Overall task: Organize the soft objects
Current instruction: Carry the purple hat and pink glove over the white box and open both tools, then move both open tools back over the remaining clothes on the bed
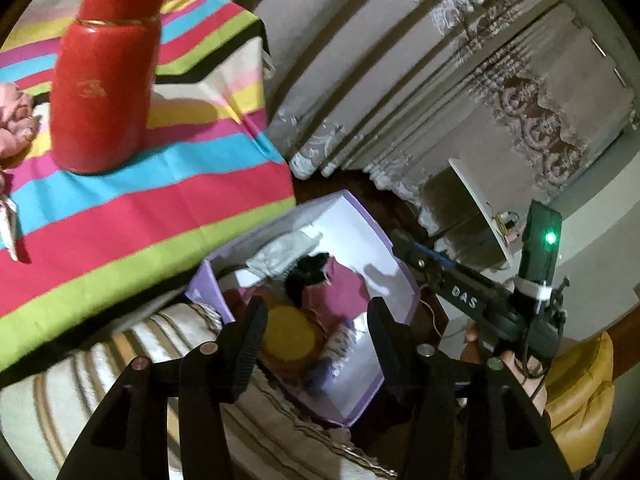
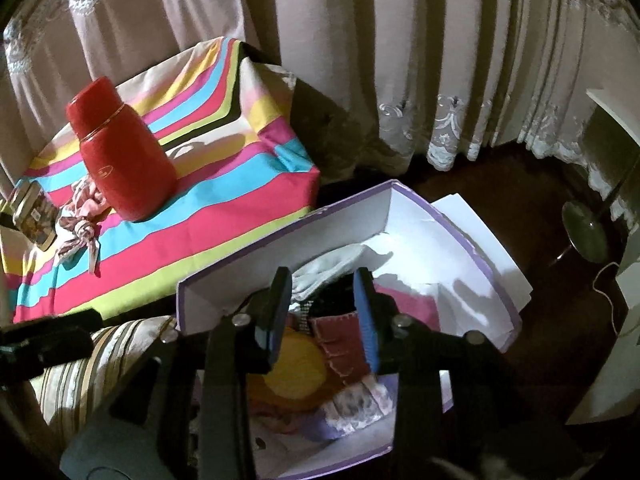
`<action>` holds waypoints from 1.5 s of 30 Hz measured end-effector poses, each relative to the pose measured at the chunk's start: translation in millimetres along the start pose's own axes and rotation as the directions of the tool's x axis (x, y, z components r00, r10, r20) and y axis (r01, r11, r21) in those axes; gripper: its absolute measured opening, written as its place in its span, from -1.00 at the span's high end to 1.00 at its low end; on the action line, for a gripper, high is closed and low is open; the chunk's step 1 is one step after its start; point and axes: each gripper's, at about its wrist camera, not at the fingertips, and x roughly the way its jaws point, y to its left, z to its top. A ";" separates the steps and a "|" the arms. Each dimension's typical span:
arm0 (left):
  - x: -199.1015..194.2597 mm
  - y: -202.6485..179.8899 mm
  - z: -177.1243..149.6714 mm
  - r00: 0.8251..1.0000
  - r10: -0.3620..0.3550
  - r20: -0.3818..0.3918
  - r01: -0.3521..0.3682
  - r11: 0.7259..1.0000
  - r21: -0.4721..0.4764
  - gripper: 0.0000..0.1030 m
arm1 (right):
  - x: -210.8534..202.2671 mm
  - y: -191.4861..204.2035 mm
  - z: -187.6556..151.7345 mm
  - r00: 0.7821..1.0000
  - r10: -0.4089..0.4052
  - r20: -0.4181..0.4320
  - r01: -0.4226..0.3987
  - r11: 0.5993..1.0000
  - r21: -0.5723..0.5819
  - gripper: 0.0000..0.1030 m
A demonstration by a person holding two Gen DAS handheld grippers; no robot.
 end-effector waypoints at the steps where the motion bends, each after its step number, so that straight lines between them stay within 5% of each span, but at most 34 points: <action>1: -4.0 3.2 1.6 1.000 0.009 0.009 -0.009 1.000 -0.001 -0.03 | -0.2 3.1 0.9 1.000 0.006 0.001 -0.006 1.000 -0.006 0.30; 12: -53.1 70.6 28.1 0.989 0.100 0.109 -0.089 0.991 -0.099 -0.03 | 5.5 70.2 3.5 0.994 0.099 -0.035 -0.103 0.987 -0.123 0.29; 24: -106.4 152.0 44.6 0.946 0.246 0.212 -0.192 0.950 -0.245 -0.03 | 23.7 178.0 14.6 0.976 0.200 -0.083 -0.216 0.928 -0.303 0.29; 31: -127.6 175.9 55.8 0.862 0.444 0.245 -0.381 0.886 -0.265 -0.03 | 28.3 240.4 30.9 0.962 0.260 -0.083 -0.272 0.882 -0.386 0.26; 39: -145.7 206.9 70.4 0.794 0.552 0.254 -0.474 0.824 -0.311 -0.04 | 33.0 312.6 50.1 0.945 0.316 -0.078 -0.317 0.838 -0.445 0.04; 45: -169.2 248.4 73.3 0.756 0.596 0.271 -0.463 0.779 -0.423 -0.04 | 52.2 352.9 58.7 0.941 0.323 -0.101 -0.332 0.824 -0.458 -0.01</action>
